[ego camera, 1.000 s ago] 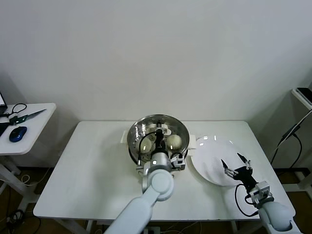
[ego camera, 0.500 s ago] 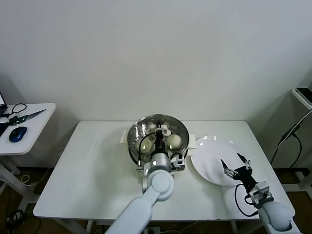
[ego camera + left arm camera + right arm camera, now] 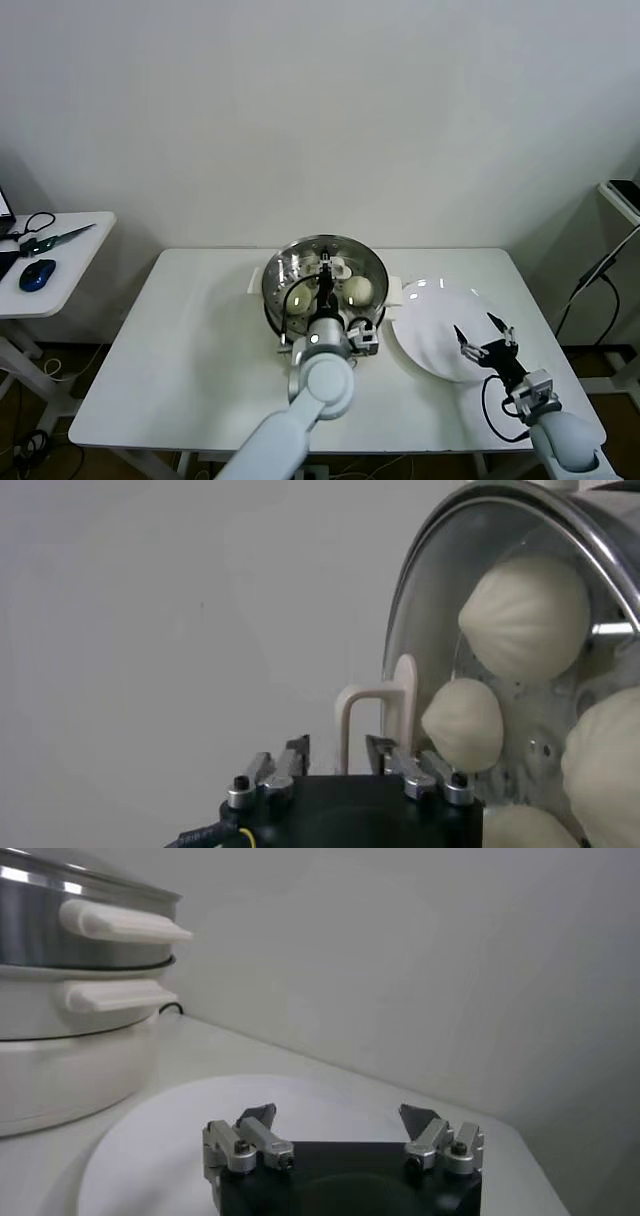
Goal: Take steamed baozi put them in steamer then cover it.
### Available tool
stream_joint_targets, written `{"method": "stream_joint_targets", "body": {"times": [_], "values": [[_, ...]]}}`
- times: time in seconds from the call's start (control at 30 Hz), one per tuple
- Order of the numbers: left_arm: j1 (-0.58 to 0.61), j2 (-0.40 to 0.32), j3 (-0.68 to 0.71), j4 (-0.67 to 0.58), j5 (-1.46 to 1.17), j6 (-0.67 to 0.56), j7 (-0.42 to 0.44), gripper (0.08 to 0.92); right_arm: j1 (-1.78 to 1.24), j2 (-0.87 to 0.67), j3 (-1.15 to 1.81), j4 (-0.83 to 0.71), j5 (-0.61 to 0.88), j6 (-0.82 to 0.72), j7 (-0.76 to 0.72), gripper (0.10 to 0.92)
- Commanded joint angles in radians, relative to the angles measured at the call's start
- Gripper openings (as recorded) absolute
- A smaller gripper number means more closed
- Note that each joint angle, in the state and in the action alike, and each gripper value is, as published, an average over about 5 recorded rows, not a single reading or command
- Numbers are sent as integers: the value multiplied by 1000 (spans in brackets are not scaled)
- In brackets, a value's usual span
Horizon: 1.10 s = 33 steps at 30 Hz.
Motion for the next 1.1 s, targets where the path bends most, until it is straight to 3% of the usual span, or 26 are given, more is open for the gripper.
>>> {"method": "stream_joint_targets", "body": {"times": [0.03,0.43,0.53,0.7,0.87,1.1], "values": [[29,40,2,-116,-17,49,13,480,7,0,1,15,42,-63,21,823],[160,139,-50,-327,-103,49,-11,801,23,2,2,24,48,-96,25,823],[212,166,-90,-392,-192,49,-64,820,21,1,4,33,68,-102,29,823],[300,184,-227,-483,-426,20,-227,822,11,8,9,46,72,-94,31,823],[434,201,-481,-550,-755,-185,-357,823,-6,15,18,60,69,-88,26,823],[602,150,-823,-520,-1261,-556,-423,823,-20,24,29,76,70,-79,21,823]]}}
